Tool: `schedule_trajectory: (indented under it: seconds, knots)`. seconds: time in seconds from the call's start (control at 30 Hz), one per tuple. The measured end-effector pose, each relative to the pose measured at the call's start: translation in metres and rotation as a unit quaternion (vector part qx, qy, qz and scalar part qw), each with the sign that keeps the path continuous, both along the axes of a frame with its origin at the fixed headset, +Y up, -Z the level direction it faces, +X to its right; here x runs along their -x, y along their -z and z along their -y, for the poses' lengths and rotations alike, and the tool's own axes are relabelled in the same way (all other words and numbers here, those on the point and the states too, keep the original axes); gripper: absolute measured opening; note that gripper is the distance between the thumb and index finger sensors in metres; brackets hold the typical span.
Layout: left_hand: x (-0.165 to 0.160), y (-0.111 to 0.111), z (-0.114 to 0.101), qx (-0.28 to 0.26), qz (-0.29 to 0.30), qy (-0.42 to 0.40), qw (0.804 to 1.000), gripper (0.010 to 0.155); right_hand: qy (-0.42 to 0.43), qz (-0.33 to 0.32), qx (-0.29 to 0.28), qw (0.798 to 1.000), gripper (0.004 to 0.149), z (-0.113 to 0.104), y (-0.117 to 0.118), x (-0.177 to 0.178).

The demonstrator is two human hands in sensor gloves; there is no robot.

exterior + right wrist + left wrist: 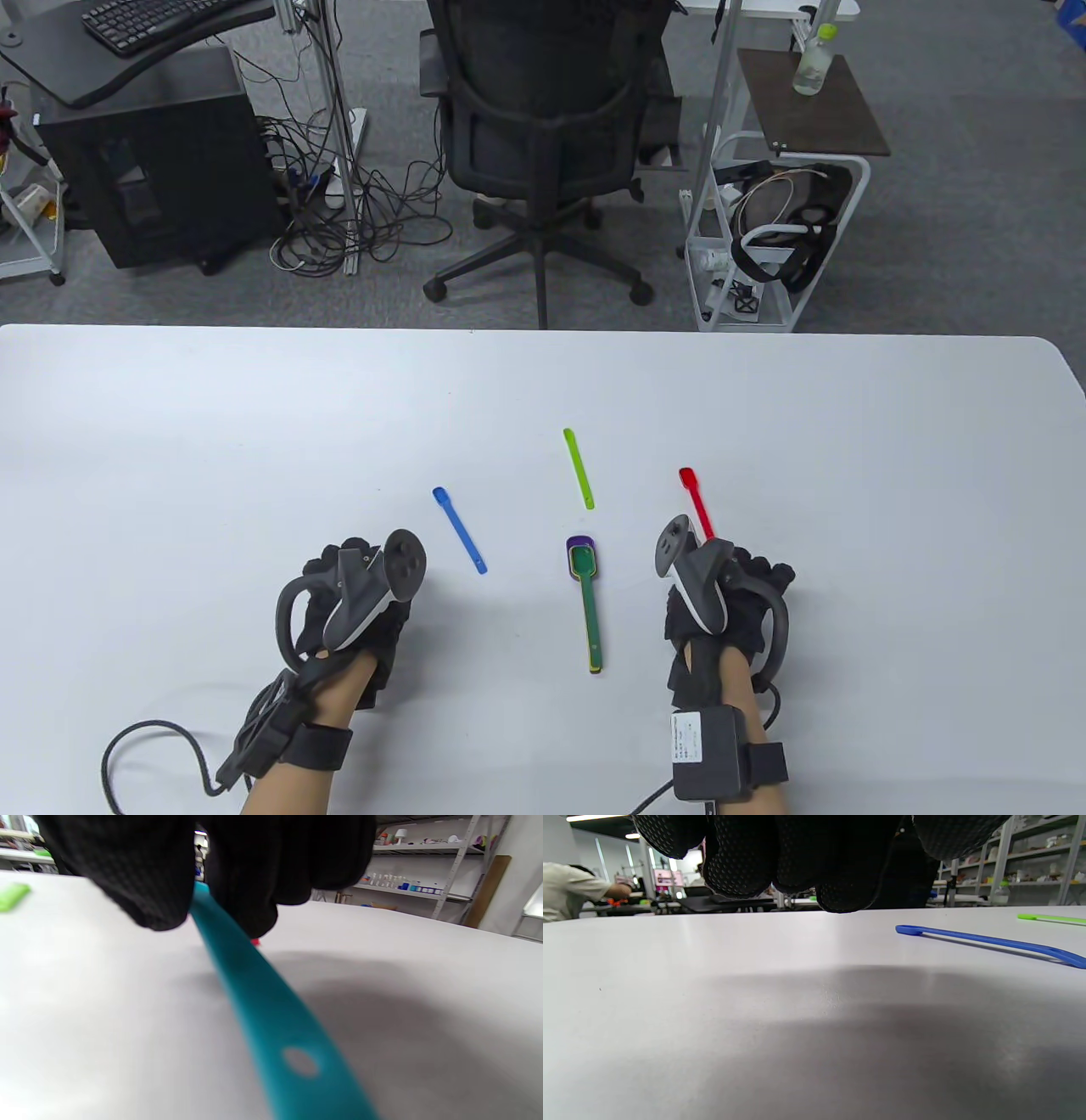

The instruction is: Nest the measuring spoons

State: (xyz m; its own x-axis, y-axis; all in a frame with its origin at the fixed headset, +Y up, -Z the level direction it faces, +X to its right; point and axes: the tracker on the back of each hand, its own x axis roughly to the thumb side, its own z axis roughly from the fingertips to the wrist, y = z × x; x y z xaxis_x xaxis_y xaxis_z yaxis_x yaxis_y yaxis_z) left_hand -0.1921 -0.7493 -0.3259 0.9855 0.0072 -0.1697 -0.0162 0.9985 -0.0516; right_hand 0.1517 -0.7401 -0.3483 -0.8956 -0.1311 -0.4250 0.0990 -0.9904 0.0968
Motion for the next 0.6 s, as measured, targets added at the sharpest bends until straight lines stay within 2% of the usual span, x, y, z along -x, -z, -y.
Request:
schedule_trajectory:
  seconds: [0.13, 0.27, 0.4, 0.6]
  knots:
    - [-0.002, 0.001, 0.000, 0.000, 0.003, 0.004, 1.000, 0.055, -0.008, -0.037, -0.023, 0.999, 0.043, -0.016, -0.001, 0.026]
    - [-0.002, 0.000, 0.000, 0.004, 0.005, 0.004, 1.000, 0.055, 0.025, -0.067, -0.027, 0.997, 0.043, -0.028, 0.000, 0.056]
    - [-0.002, 0.000, -0.002, 0.002, 0.006, 0.002, 1.000, 0.055, 0.045, -0.078, -0.011, 0.996, 0.043, -0.026, 0.004, 0.078]
    - [-0.003, 0.000, -0.003, 0.002, 0.010, 0.002, 1.000, 0.056, 0.029, -0.083, 0.013, 0.996, 0.043, -0.005, 0.012, 0.095]
